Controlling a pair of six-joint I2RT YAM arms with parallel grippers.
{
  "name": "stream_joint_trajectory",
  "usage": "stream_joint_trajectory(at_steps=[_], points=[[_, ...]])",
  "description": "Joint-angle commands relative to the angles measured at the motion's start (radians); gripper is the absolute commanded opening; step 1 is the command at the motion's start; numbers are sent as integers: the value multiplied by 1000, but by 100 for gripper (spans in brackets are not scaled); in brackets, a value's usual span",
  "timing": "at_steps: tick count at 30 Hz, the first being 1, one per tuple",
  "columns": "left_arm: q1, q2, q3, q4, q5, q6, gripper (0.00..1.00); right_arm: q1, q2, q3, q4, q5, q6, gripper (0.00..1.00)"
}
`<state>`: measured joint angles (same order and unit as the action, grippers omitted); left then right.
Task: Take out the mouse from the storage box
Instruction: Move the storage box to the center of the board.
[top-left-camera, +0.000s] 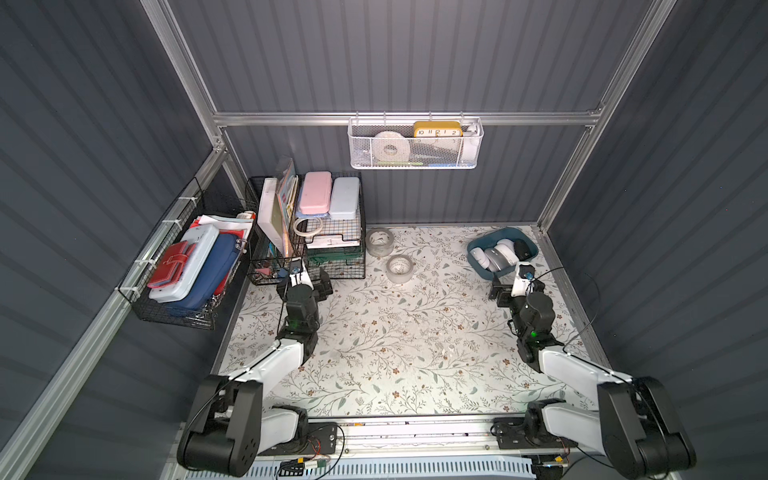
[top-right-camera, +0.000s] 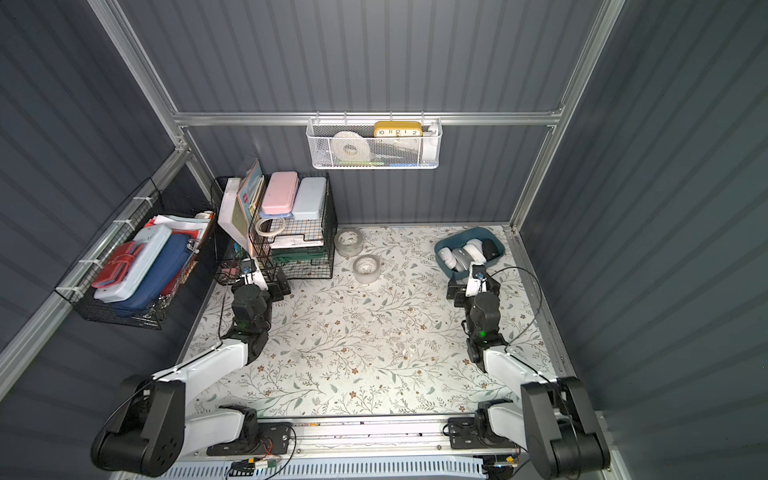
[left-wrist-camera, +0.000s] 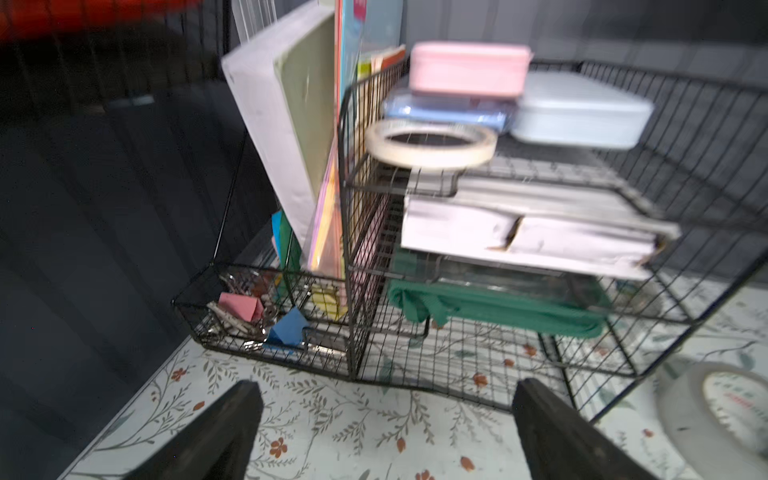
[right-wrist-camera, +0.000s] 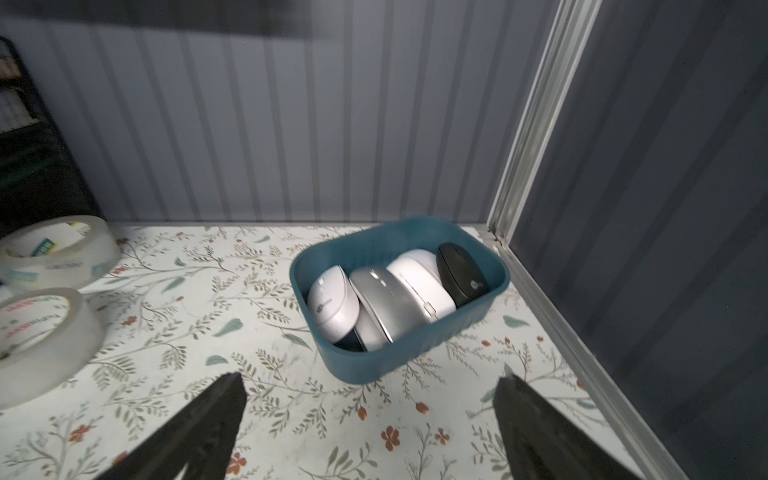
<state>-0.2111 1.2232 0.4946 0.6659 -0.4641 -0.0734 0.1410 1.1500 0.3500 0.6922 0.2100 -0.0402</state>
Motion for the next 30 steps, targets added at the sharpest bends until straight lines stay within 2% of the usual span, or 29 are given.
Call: stream_joint_trajectory(at_steps=[1,4,6,9,13,16,21,24,30], points=[[-8,-94,93,-273,16,-160,99,29,-132,71,-240,-32,11,99],[-9,-170,175,-460,55,-286,99,31,-262,135,-422,-65,115,99],[-8,-215,238,-601,69,-373,99,28,-332,193,-573,-33,222,99],[-8,-252,333,-799,84,-478,99,16,-392,261,-757,84,397,99],[-8,-237,440,-1015,110,-503,99,-47,-371,309,-803,-27,444,99],[-7,-204,475,-1070,149,-521,99,-57,-255,401,-871,-45,427,99],[-7,-168,485,-1040,335,-468,100,-57,13,630,-1053,-16,358,99],[-7,-132,499,-1052,396,-416,99,-57,175,761,-1140,-36,324,99],[-9,-107,466,-1051,515,-389,100,-55,405,925,-1225,-68,304,99]])
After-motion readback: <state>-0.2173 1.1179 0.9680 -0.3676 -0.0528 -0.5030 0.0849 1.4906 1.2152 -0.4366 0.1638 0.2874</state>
